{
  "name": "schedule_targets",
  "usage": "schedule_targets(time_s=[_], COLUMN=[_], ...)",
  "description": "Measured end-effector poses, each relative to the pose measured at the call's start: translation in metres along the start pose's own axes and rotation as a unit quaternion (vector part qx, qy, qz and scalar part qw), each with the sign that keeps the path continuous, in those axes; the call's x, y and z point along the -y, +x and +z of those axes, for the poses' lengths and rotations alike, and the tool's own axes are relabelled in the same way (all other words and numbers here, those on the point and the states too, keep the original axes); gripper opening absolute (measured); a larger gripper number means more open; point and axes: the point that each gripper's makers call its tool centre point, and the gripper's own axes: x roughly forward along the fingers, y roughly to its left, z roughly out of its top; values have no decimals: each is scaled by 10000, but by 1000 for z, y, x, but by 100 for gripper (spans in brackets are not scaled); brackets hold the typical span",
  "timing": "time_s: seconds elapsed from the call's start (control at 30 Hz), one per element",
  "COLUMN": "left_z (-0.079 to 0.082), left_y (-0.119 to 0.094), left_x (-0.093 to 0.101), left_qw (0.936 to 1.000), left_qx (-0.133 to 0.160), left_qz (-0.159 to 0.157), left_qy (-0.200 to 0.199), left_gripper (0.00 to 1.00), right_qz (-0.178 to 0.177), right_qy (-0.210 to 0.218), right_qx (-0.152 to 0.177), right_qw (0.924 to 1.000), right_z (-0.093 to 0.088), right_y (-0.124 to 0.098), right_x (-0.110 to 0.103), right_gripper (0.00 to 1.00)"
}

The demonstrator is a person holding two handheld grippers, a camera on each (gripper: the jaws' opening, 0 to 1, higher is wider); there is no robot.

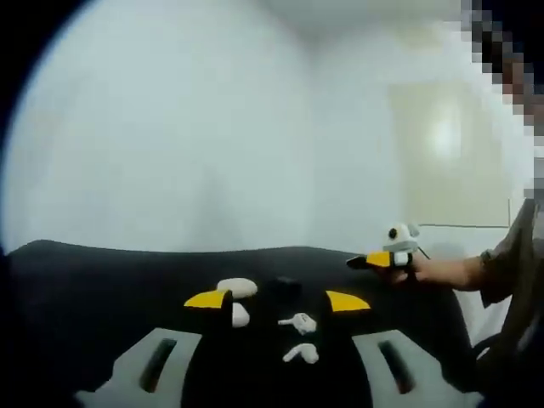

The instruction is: Pick up three earphones and place each one into its charging case using tactile feedback, ensure that each earphone is properly inserted and securely positioned inside the case.

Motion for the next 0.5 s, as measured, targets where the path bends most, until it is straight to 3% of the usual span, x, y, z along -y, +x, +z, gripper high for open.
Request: schedule_targets(time_s=[0.03, 0.13, 0.3, 0.4, 0.47, 0.5], left_z=[2, 15, 54, 77, 82, 75], left_y=[-1, -2, 4, 16, 27, 34], left_x=[-3, -12, -17, -26, -39, -41], left_qw=[10000, 9990, 9992, 9983, 9986, 9994], left_qx=[40, 211, 343, 521, 484, 295], left_qz=[27, 95, 168, 181, 211, 147], left_qy=[-74, -393, 85, 182, 50, -82], left_gripper=[39, 37, 36, 35, 34, 34], right_qz=[-3, -131, -475, -482, -505, -531], right_qy=[-4, 527, 79, 47, 183, 211], right_qx=[-14, 82, 256, 384, 606, 736], right_qw=[10000, 9985, 9985, 9981, 9967, 9957], right_z=[0, 9, 45, 62, 74, 79], right_y=[0, 2, 6, 13, 20, 23], right_x=[0, 7, 17, 21, 26, 29], right_gripper=[31, 31, 31, 31, 31, 31])
